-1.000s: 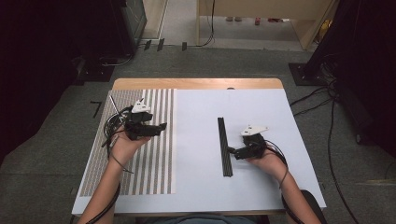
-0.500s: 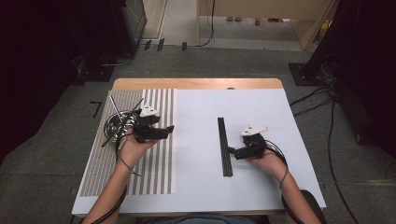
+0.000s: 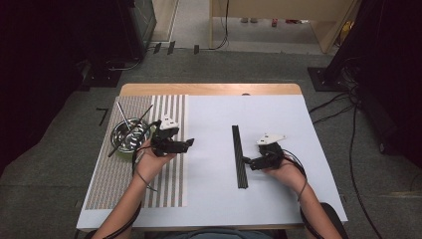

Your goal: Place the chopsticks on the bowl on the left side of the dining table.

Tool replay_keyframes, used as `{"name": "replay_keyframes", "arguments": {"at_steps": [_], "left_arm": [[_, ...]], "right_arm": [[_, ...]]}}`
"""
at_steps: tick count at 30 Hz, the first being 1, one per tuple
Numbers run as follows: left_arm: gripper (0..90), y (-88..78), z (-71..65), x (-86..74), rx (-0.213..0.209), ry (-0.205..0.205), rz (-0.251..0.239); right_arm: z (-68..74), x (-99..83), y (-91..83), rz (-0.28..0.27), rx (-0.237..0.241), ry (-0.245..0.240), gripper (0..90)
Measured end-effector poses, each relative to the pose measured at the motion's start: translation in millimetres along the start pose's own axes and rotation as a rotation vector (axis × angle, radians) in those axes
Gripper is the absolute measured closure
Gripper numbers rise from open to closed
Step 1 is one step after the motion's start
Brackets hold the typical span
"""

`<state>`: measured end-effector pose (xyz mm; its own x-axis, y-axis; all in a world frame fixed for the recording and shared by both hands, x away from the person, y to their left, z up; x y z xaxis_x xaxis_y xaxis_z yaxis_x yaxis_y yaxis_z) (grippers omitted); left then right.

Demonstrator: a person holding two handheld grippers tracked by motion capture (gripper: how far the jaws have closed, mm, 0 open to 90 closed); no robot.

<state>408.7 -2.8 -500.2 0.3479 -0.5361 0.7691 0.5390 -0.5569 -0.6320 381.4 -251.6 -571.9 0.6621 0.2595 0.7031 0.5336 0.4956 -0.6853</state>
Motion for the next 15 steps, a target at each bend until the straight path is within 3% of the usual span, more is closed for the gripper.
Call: {"name": "replay_keyframes", "arguments": {"at_steps": [15], "left_arm": [[26.2,11.7,-17.1,2.6,-0.025,0.012,-0.01]], "right_arm": [[0.1,0.0,0.0,0.0,0.0,0.001,11.9]]}}
Point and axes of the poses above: each handheld gripper's, and its own axes: y roughly forward along the jaws, x roughly out of its top, z roughly to its left, the point moved 10 cm from there along y, roughly forward along the jaws, and after that the axes turned 13 degrees about y, right-handed, at the moved point
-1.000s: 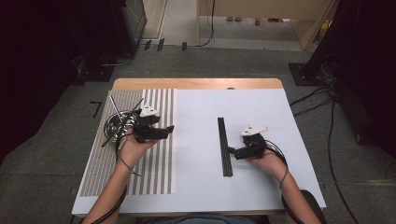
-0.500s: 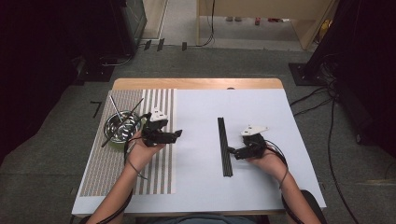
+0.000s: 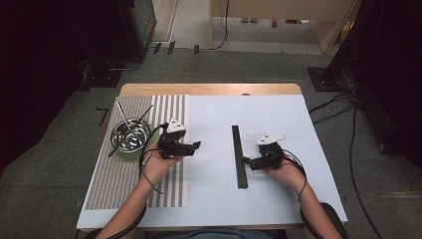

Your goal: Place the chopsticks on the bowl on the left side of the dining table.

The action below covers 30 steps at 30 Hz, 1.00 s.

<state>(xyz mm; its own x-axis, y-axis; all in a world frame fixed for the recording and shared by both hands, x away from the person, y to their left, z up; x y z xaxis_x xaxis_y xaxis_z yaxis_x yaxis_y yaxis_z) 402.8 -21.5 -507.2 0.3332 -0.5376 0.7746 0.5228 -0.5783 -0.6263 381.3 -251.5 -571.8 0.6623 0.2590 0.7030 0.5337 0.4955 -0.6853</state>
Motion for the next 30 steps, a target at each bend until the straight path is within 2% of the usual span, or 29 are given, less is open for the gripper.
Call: {"name": "replay_keyframes", "arguments": {"at_steps": [2,6,9,15,24,30], "left_arm": [[26.2,2.8,-3.7,-0.2,-0.006,-0.003,0.001],[26.2,7.5,-10.1,-0.8,-0.013,0.018,0.008],[26.2,9.6,-13.3,0.5,-0.023,0.004,-0.003],[26.2,15.5,-20.7,-0.6,-0.033,0.02,0.006],[26.3,19.4,-26.9,1.6,-0.05,0.007,-0.026],[26.2,25.1,-36.3,2.7,-0.057,0.029,-0.022]], "right_arm": [[0.0,0.0,0.1,-0.001,0.0,0.0,11.9],[0.0,0.0,0.0,0.0,0.0,-0.001,11.9],[0.0,0.2,0.1,-0.001,0.001,-0.002,11.9],[0.0,0.0,0.0,-0.001,0.0,0.0,11.9],[-0.2,0.1,0.1,-0.001,0.0,-0.002,11.9],[-0.1,0.1,0.0,-0.001,-0.001,0.0,11.9]]}}
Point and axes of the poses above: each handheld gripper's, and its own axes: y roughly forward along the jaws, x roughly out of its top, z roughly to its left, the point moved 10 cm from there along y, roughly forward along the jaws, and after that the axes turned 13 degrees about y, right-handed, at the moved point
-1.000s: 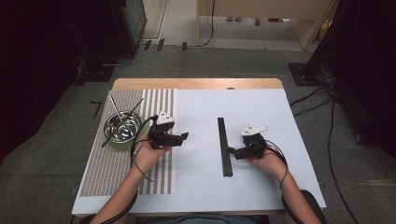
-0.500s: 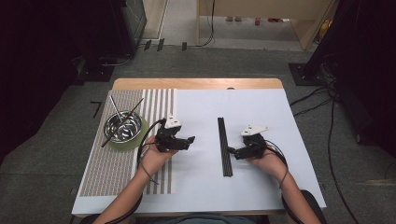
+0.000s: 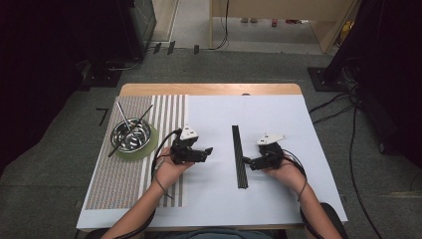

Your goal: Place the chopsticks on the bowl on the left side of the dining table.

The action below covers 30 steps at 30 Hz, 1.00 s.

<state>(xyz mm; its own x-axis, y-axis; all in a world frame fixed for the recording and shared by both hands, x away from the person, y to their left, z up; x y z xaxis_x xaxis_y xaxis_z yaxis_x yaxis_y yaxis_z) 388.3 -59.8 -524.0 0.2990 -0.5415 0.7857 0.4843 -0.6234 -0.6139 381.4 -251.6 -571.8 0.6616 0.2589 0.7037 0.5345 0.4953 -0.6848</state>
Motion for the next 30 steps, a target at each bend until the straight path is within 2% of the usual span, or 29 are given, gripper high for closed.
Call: {"name": "replay_keyframes", "arguments": {"at_steps": [4,7,12,18,22,30], "left_arm": [[26.2,3.8,-5.9,-0.8,-0.002,0.02,0.013],[26.3,4.6,-7.1,-1.0,0.011,0.038,0.016],[26.3,6.5,-10.9,0.8,-0.005,0.017,0.002],[26.3,9.2,-16.6,3.2,0.0,0.032,-0.006],[26.5,11.5,-21.4,4.3,-0.017,0.015,-0.008],[26.7,19.1,-34.3,3.1,-0.04,0.048,0.007]], "right_arm": [[0.0,0.1,0.1,-0.001,0.001,-0.002,11.9],[0.0,0.0,0.0,0.0,0.001,0.0,11.9],[0.0,0.0,0.0,0.0,0.001,0.0,11.9],[0.1,-0.1,0.0,0.001,0.0,0.001,11.9],[0.1,-0.1,0.0,0.001,0.0,0.0,11.9],[0.0,-0.1,-0.1,0.001,0.0,0.0,11.9]]}}
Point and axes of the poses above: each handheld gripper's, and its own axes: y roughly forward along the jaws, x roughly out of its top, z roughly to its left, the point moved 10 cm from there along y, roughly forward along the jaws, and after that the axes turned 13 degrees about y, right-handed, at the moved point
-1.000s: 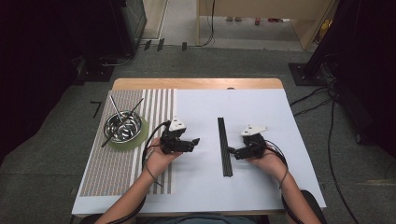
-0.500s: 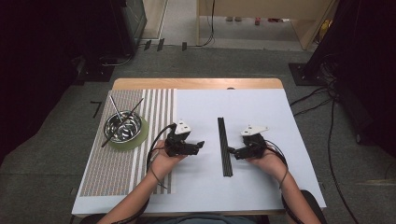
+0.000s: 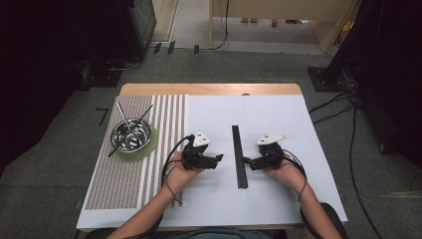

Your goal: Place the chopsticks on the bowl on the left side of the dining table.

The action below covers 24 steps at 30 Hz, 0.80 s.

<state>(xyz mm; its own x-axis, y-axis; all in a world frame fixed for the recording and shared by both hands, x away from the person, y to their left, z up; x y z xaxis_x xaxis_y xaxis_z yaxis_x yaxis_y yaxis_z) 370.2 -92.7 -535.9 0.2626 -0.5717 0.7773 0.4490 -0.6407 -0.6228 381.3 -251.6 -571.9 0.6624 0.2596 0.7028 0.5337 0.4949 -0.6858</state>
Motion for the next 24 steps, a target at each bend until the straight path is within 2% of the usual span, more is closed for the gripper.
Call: {"name": "replay_keyframes", "arguments": {"at_steps": [4,9,15,20,24], "left_arm": [[26.7,4.8,-6.8,-0.2,-0.006,0.021,0.008],[26.6,7.3,-12.1,1.2,-0.019,0.022,0.002],[26.5,10.8,-18.2,2.8,-0.031,0.018,-0.002],[24.3,14.7,-24.8,4.0,-0.057,0.0,-0.011],[22.7,17.4,-31.3,4.6,-0.076,0.001,-0.016]], "right_arm": [[0.0,0.1,0.1,-0.001,0.001,-0.001,11.9],[0.0,0.1,0.1,-0.001,0.001,-0.001,11.9],[0.0,0.2,0.2,-0.002,0.001,-0.002,11.9],[0.0,0.0,0.1,-0.001,0.0,0.0,11.9],[0.0,0.1,0.1,-0.001,0.001,-0.002,11.9]]}}
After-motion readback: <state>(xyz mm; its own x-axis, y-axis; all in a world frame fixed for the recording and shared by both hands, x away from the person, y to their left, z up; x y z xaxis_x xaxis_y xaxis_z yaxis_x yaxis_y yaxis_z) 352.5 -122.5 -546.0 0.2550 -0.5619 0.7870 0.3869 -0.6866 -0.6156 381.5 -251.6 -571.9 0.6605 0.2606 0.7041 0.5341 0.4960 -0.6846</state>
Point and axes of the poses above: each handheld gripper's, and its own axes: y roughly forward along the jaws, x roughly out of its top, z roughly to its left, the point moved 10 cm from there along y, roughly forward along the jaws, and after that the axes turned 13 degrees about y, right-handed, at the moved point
